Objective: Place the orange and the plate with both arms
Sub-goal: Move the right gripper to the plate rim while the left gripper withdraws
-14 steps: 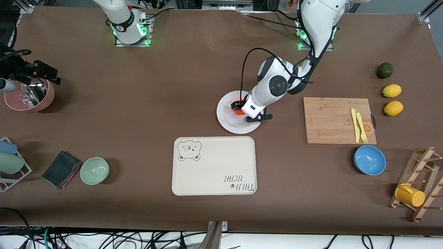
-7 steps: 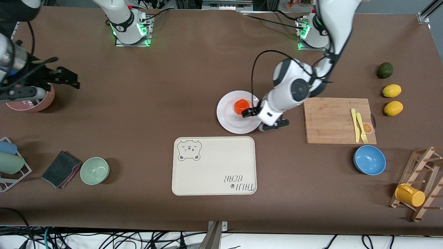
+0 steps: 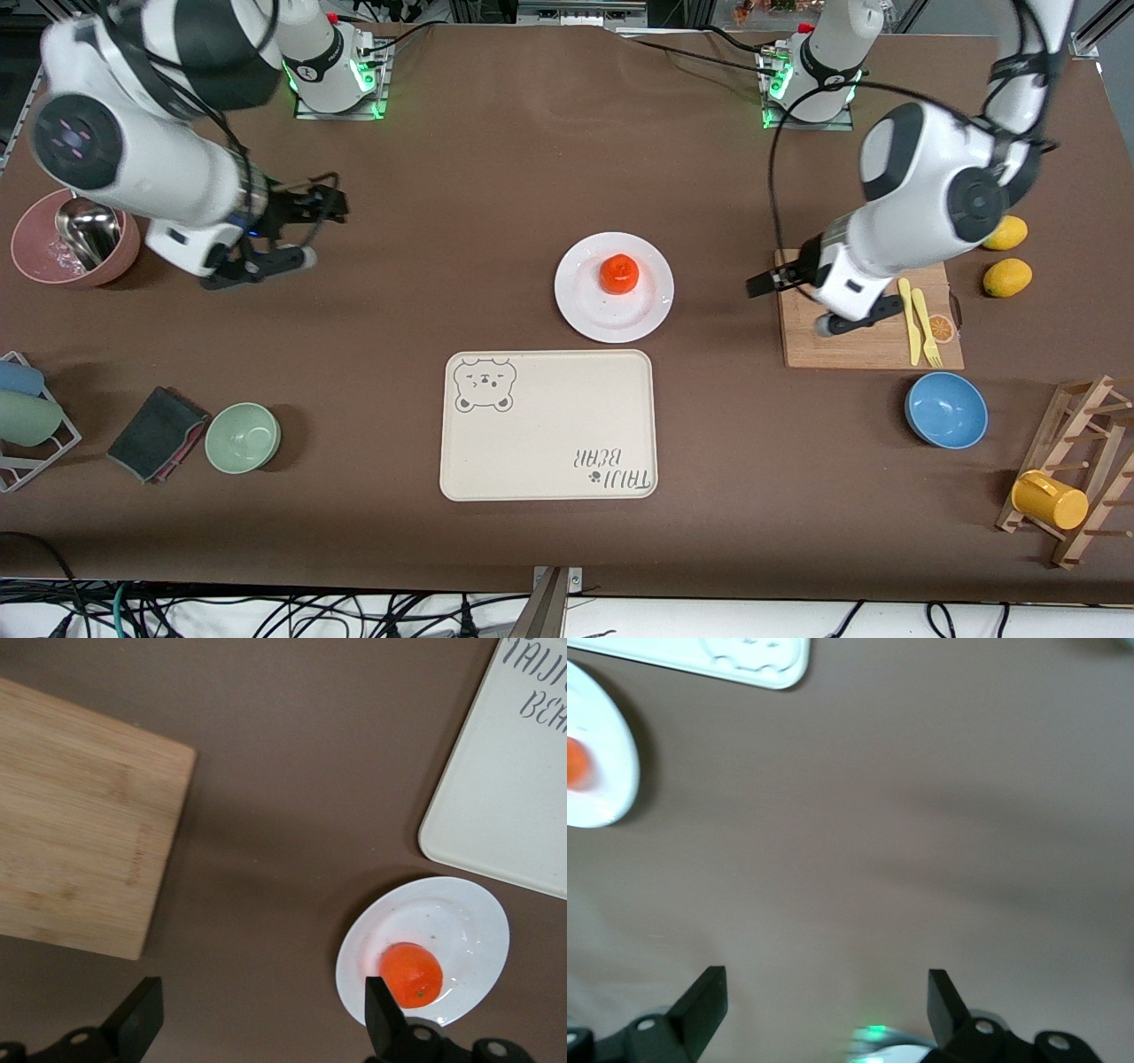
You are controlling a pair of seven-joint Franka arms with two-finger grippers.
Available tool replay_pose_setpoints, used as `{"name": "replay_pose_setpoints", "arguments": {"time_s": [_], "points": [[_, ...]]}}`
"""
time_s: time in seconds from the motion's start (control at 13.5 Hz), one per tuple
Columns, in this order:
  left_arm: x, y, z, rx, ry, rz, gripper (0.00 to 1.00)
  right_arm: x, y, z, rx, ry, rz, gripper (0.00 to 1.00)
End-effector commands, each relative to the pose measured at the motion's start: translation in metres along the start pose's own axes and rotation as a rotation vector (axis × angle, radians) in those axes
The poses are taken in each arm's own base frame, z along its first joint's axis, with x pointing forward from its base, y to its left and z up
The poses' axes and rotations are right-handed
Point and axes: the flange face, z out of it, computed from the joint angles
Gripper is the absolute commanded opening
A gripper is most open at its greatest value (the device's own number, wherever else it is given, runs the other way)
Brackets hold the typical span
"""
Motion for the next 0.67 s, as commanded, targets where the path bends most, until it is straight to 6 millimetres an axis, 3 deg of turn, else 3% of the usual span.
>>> {"name": "replay_pose_setpoints", "arguments": {"time_s": [0.0,0.15,0.3,0.44,0.59], "points": [[-0.01,-0.044,-0.045,0.103,0.033,0.12,1.0,0.033,-0.014,0.034,0.141,0.002,0.105,1.0],[-0.007,-0.087,-0.079,0.172,0.052,0.187,1.0,0.055,-0.024,0.065,0.262,0.035,0.162,1.0],[0.007,-0.117,-0.126,0.157,0.088,0.23,1.0,0.063,-0.042,0.104,0.398,0.088,0.231,1.0],[0.009,-0.138,-0.154,0.154,0.078,0.211,1.0,0.062,-0.067,0.139,0.523,0.139,0.278,1.0],[0.004,-0.136,-0.178,0.166,0.08,0.208,1.0,0.059,-0.084,0.179,0.618,0.201,0.254,1.0]]}}
